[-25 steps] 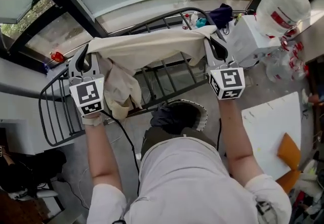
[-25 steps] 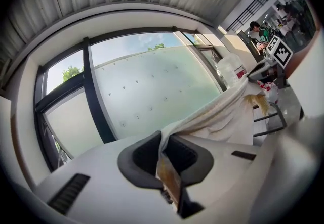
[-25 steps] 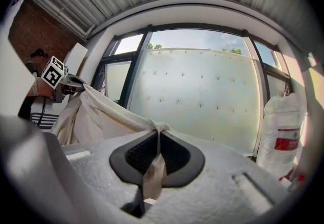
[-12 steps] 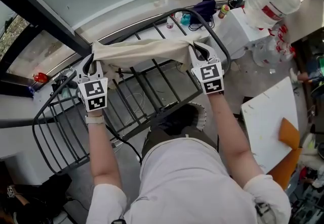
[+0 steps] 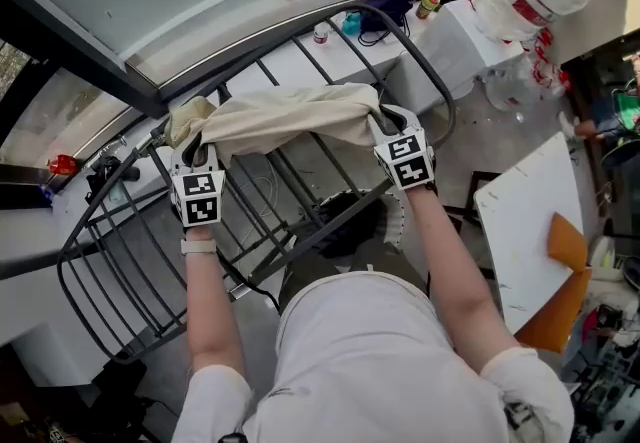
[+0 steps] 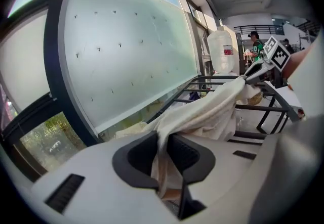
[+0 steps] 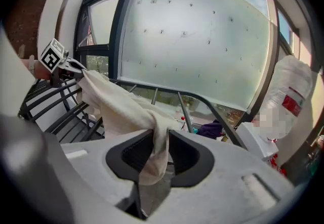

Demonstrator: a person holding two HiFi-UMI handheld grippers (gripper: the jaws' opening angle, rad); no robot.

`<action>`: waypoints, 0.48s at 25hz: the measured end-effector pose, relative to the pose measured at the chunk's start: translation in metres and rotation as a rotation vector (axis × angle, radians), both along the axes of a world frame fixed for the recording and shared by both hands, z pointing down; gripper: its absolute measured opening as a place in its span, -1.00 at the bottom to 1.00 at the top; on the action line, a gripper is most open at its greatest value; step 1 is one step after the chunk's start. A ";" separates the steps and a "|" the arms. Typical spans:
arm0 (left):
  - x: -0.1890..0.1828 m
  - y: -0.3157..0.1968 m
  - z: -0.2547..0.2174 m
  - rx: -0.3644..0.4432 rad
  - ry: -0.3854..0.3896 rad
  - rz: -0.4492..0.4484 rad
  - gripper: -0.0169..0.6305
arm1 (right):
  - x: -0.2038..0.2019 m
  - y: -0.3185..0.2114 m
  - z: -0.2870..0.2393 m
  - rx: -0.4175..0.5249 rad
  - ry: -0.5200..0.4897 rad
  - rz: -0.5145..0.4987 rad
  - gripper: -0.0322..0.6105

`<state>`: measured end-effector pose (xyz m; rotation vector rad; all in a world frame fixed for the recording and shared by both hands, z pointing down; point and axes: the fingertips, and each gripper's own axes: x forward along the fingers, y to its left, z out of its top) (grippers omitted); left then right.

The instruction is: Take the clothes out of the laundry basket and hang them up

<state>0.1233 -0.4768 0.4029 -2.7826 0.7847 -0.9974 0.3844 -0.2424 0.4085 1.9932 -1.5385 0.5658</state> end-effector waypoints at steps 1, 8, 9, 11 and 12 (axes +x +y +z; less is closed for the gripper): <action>-0.001 0.003 0.004 -0.018 0.006 -0.002 -0.77 | 0.000 0.003 0.003 -0.007 -0.008 0.004 -0.63; -0.013 0.026 0.013 -0.092 0.045 0.007 -0.44 | -0.008 0.016 0.005 0.012 -0.079 0.021 -0.19; -0.015 0.030 0.015 -0.104 0.051 0.016 -0.38 | -0.010 0.018 0.003 0.021 -0.082 0.025 -0.17; -0.017 0.039 0.015 -0.118 0.054 0.047 -0.18 | -0.016 0.022 -0.001 0.034 -0.082 0.032 -0.15; -0.018 0.045 0.015 -0.119 0.053 0.061 -0.12 | -0.019 0.025 -0.003 0.041 -0.082 0.036 -0.14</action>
